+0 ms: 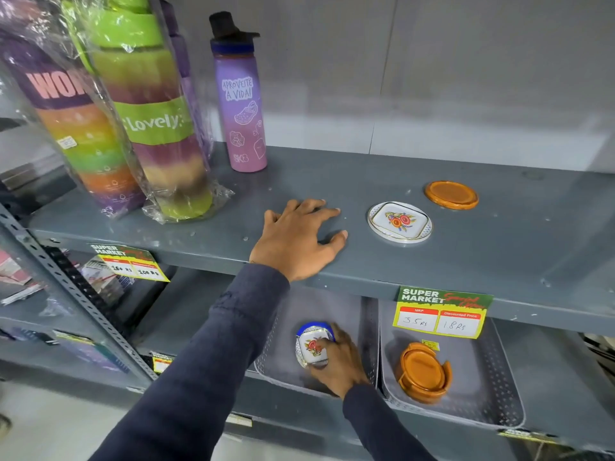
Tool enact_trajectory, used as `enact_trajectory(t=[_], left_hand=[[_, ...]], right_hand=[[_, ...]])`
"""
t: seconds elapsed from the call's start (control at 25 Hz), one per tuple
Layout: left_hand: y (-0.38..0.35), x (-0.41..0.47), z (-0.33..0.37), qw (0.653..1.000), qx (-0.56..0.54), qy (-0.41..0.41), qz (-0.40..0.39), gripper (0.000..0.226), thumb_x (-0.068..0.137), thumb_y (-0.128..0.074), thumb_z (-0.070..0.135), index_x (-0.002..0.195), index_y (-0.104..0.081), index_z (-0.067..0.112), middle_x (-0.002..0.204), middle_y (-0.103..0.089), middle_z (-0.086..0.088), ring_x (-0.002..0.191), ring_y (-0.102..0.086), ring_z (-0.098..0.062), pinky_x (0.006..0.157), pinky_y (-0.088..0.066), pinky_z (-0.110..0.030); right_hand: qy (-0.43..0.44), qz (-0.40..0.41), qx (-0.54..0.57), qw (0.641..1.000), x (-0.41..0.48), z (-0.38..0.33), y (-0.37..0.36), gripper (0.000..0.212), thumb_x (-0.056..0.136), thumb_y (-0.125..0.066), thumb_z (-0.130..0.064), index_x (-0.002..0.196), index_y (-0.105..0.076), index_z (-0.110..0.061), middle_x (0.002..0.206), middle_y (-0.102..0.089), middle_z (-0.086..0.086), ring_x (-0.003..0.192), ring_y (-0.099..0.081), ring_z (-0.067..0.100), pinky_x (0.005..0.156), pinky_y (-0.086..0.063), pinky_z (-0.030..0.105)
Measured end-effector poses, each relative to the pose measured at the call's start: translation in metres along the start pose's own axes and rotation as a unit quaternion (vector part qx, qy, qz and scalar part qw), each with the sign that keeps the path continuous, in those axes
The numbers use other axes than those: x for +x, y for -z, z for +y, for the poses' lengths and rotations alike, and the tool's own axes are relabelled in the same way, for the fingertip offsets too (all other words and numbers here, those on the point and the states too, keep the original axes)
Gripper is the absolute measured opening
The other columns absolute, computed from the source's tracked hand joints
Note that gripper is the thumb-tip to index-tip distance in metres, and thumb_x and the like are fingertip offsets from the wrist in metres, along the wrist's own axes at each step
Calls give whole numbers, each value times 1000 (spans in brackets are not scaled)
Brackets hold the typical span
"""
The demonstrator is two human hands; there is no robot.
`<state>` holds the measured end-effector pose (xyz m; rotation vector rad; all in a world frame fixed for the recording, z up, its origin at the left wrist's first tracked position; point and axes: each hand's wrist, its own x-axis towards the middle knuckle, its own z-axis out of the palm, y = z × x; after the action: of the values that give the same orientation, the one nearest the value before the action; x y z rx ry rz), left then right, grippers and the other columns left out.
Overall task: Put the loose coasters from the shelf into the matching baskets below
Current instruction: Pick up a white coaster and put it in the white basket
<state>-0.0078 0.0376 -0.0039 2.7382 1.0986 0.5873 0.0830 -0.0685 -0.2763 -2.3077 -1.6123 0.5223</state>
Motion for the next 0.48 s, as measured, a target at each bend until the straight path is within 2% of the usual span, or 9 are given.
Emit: enact_trajectory(t=[0.08, 0.2, 0.28, 0.36, 0.48], left_hand=[[0, 1, 0, 1000, 1, 0, -1, 54, 86, -38, 63, 136, -46, 42, 147, -39, 17, 130, -30, -9, 90, -13, -33], [1, 2, 0, 1000, 6, 1, -4, 55, 86, -37, 64, 136, -46, 43, 148, -39, 17, 131, -30, -10, 92, -15, -35], [1, 2, -1, 1000, 11, -1, -8, 56, 86, -35, 65, 137, -44, 43, 148, -38, 17, 131, -30, -10, 93, -16, -36], [0, 1, -4, 1000, 15, 2, -11, 57, 86, -34, 66, 137, -44, 43, 149, -37, 18, 132, -29, -10, 95, -18, -37], [-1, 2, -2, 1000, 17, 6, -5, 57, 85, -34, 66, 136, -44, 44, 149, -37, 19, 132, -30, -9, 97, -19, -39]], right_hand=[[-10, 6, 4, 1000, 2, 0, 4, 62, 85, -70, -52, 139, -57, -27, 166, -28, 2, 145, -38, 25, 120, -30, 28], [10, 15, 11, 1000, -8, -8, 17, 71, 82, -72, -57, 143, -51, -28, 165, -29, 0, 148, -33, 24, 121, -28, 31], [39, 56, 47, 997, -25, -20, 35, 70, 80, -72, -61, 140, -54, -30, 162, -33, -7, 148, -33, 19, 121, -31, 32], [102, 155, 110, 976, -52, -34, 61, 55, 80, -74, -57, 126, -66, -30, 148, -44, -21, 136, -48, 11, 113, -44, 33], [233, 334, 185, 894, -97, -58, 121, 32, 89, -74, -50, 113, -71, -29, 135, -60, -22, 116, -61, 3, 97, -52, 24]])
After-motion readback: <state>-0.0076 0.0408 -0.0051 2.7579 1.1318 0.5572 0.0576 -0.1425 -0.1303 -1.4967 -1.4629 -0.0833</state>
